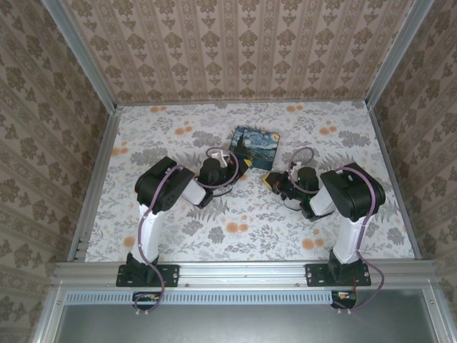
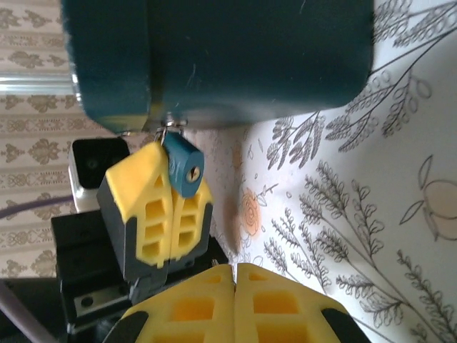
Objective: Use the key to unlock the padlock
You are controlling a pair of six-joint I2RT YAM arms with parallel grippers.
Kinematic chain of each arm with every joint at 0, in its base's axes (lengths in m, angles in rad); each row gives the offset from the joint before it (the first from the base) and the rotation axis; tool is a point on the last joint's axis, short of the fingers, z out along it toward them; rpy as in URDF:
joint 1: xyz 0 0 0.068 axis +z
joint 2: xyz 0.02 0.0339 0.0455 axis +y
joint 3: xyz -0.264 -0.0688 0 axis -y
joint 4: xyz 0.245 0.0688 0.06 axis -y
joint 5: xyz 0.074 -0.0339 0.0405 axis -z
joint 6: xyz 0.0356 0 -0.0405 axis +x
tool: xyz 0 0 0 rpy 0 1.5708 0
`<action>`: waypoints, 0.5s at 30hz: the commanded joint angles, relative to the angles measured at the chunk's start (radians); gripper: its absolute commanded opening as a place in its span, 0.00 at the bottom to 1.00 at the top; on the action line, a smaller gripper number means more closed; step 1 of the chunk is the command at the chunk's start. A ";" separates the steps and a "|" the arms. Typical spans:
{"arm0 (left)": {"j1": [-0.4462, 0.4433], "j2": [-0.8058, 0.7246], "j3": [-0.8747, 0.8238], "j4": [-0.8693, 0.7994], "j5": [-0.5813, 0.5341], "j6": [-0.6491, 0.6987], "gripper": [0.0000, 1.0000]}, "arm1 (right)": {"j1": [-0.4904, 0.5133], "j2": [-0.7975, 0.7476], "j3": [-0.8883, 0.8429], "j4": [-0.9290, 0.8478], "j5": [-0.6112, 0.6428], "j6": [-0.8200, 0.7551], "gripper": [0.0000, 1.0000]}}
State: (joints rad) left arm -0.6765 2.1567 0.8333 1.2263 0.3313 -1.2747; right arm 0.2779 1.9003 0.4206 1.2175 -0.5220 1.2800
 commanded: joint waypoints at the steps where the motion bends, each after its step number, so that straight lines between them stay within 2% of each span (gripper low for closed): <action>1: -0.012 -0.050 -0.009 0.055 -0.036 -0.031 0.00 | 0.004 0.024 0.007 0.055 0.066 0.022 0.00; 15: -0.033 -0.047 -0.001 0.062 -0.040 -0.048 0.00 | 0.025 0.030 0.053 0.040 0.089 0.044 0.00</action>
State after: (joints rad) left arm -0.7002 2.1490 0.8249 1.2270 0.2939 -1.3102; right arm 0.2932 1.9182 0.4515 1.2312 -0.4541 1.3148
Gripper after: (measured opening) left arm 0.043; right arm 0.067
